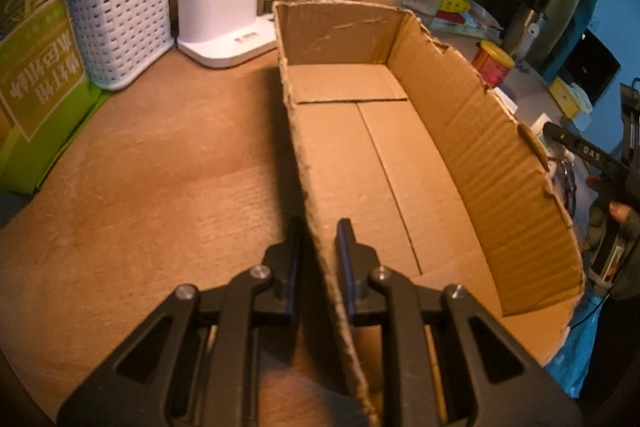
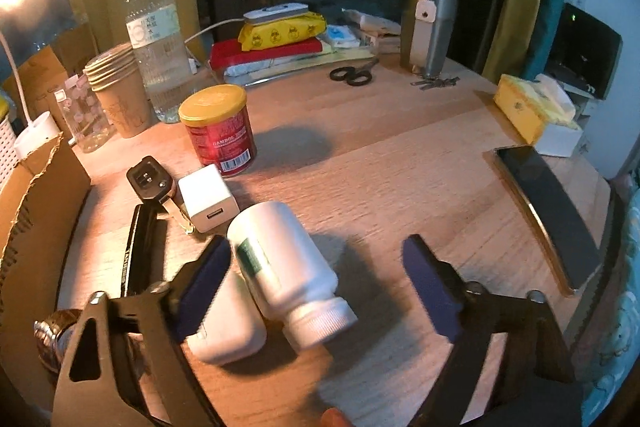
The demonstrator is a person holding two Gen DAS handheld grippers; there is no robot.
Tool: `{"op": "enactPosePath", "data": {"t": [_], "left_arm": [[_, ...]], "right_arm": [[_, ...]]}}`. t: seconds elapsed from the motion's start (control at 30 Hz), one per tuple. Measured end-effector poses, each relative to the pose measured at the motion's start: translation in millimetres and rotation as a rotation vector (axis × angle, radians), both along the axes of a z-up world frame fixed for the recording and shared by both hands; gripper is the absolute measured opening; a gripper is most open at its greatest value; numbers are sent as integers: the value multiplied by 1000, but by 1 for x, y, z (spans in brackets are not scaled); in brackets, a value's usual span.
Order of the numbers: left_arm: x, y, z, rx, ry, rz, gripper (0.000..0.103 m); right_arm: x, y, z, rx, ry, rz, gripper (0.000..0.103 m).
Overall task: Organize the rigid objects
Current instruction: 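Close the right tool around the white pill bottle, then lift the pill bottle with the right tool and carry it over the box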
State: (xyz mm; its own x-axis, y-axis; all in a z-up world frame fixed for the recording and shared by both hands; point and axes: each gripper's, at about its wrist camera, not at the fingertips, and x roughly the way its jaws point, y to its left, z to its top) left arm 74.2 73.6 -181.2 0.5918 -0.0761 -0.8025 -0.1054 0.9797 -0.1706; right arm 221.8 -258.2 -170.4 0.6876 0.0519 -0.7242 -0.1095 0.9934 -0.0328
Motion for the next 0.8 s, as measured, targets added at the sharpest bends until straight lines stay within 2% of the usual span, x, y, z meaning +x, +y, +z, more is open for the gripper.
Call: {"op": "enactPosePath", "data": {"t": [0.1,0.4,0.63,0.8], "left_arm": [[-1,-2,-1,17,-15,0,16],[5,3,-6,-8,-48,-7,16],[3,1,-6,-6,-59,-3,16],[3,2,-5,-9,-59,1,16]], "right_arm": [[3,3,-3,-5,12,13,84],[6,6,-9,-1,36,15,46],[2,5,-4,18,22,13,46],[-4,5,11,46,-14,18,46]]}}
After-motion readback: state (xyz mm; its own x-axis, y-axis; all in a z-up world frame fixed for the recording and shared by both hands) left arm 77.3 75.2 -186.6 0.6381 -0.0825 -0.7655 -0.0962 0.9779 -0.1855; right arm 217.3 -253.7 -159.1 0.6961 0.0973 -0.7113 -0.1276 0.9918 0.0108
